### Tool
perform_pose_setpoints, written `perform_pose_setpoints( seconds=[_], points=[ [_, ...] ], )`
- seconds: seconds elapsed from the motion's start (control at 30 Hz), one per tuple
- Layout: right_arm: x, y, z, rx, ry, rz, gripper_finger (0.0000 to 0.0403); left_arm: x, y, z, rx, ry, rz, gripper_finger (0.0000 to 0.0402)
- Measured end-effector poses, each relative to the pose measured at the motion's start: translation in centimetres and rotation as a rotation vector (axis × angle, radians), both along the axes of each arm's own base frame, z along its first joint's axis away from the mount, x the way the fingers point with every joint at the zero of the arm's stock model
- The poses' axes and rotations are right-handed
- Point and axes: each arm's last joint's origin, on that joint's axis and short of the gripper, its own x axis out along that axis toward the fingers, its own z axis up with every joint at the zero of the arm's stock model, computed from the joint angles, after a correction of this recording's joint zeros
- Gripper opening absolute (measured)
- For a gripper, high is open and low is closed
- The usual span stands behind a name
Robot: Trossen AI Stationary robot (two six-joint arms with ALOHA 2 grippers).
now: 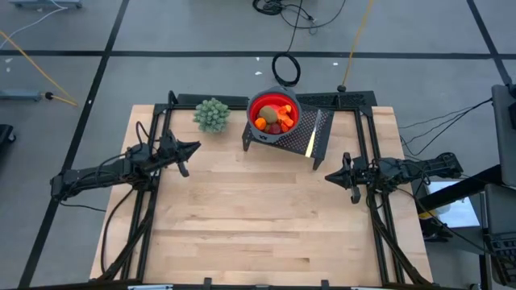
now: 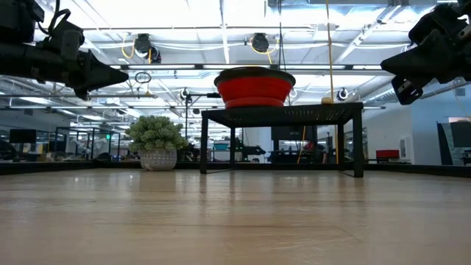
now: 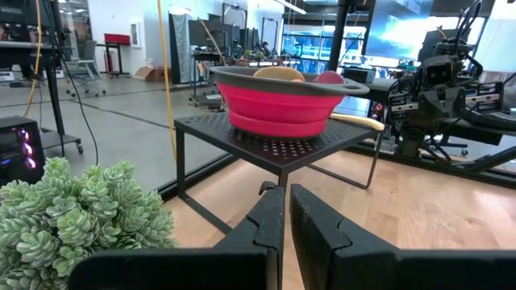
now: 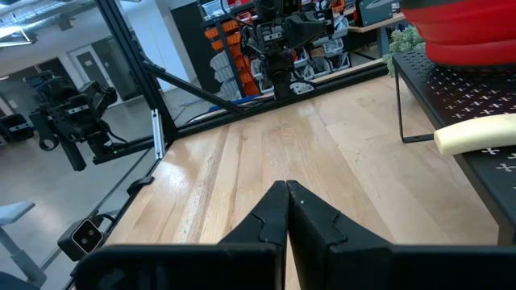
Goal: Pick & Place Fruit
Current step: Return to Home Position
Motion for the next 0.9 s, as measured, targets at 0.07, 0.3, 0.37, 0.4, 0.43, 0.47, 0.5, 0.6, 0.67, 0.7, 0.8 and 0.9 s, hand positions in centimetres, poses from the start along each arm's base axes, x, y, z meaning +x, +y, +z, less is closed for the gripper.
perform_pose_setpoints(
  seconds=[0.07,0.3,0.37,0.4,0.43,0.47,0.5,0.6,0.67,0.7,0.8,0.9],
  points=[
    [0.0,0.0,0.0,0.0,0.0,0.0,0.0,0.0,0.0,0.0,0.0,0.0,0.0,0.0026],
    [0.0,0.0,0.0,0.0,0.0,0.0,0.0,0.0,0.0,0.0,0.0,0.0,0.0,0.0026],
    [0.0,0.0,0.0,0.0,0.0,0.0,0.0,0.0,0.0,0.0,0.0,0.0,0.0,0.0026],
    [0.0,0.0,0.0,0.0,0.0,0.0,0.0,0.0,0.0,0.0,0.0,0.0,0.0,0.0026],
    [0.0,0.0,0.0,0.0,0.0,0.0,0.0,0.0,0.0,0.0,0.0,0.0,0.0,0.0026],
    [0.0,0.0,0.0,0.0,0.0,0.0,0.0,0.0,0.0,0.0,0.0,0.0,0.0,0.0026],
    [0.0,0.0,0.0,0.0,0.0,0.0,0.0,0.0,0.0,0.0,0.0,0.0,0.0,0.0026],
    [0.0,0.0,0.0,0.0,0.0,0.0,0.0,0.0,0.0,0.0,0.0,0.0,0.0,0.0026],
    [0.0,0.0,0.0,0.0,0.0,0.0,0.0,0.0,0.0,0.0,0.0,0.0,0.0,0.0026],
    [0.0,0.0,0.0,0.0,0.0,0.0,0.0,0.0,0.0,0.0,0.0,0.0,0.0,0.0026],
    [0.0,0.0,0.0,0.0,0.0,0.0,0.0,0.0,0.0,0.0,0.0,0.0,0.0,0.0026],
    [0.0,0.0,0.0,0.0,0.0,0.0,0.0,0.0,0.0,0.0,0.0,0.0,0.0,0.0026]
  ],
)
